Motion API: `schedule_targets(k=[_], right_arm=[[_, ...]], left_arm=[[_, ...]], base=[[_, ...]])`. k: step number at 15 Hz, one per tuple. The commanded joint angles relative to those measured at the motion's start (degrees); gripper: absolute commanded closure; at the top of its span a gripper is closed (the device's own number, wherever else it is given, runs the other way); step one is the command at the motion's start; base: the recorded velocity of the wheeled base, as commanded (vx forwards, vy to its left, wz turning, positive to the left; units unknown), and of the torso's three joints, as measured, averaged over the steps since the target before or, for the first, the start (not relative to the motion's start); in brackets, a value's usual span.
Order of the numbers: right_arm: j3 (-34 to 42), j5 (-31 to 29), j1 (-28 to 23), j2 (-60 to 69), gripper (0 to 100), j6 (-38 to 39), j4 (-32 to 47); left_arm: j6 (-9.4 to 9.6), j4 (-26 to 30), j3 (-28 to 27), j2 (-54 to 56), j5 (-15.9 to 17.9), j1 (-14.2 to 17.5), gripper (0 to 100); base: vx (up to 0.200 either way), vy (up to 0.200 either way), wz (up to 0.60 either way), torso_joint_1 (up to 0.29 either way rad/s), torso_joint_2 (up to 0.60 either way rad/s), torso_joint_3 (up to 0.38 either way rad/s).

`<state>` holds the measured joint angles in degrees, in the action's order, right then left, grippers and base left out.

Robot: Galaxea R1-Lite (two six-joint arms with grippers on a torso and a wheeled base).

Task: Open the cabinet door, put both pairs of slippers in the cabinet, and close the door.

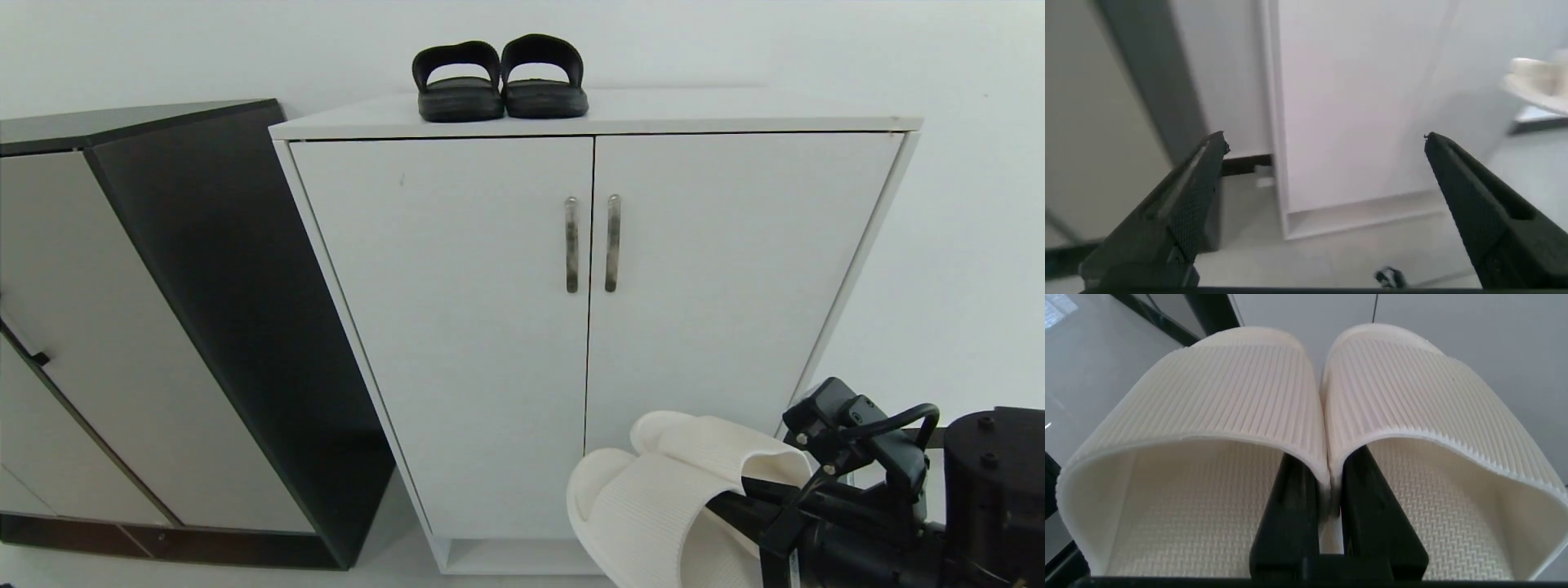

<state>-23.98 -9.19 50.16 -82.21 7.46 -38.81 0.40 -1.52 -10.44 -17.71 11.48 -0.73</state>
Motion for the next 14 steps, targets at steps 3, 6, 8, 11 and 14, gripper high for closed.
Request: schedule_targets(k=[3,6,8,11,14], right_arm=[[0.2,0.0,0.0,-0.2,100,-0.3,0.0],[0.2,0.0,0.0,-0.3,100,-0.3,0.0],[0.2,0.0,0.0,-0.2,100,-0.3,0.0],[0.2,0.0,0.0,-0.5,100,-0.3,0.0],[0.2,0.1,-0.1,-0.8,100,-0.3,-0.1]], left_arm=[[1.44,-12.8,-5.7,-29.5,14.7,-0.3,0],[3.03,-17.8,-8.1,-35.3,17.4,-8.8,0],[3.03,-18.0,-11.5,-39.2,17.3,-16.1,0],[2.76,-18.0,-17.9,-44.3,16.9,-23.0,0],[2.5,-18.1,-22.9,-48.5,11.7,-31.1,0]], base=[[0.0,0.0,0.0,0.002,0.02,0.011],[0.0,0.0,0.0,0.0,0.0,0.0],[0.0,0.0,0.0,0.0,0.0,0.0],[0.0,0.0,0.0,0.0,0.0,0.0],[0.0,0.0,0.0,0.0,0.0,0.0]])
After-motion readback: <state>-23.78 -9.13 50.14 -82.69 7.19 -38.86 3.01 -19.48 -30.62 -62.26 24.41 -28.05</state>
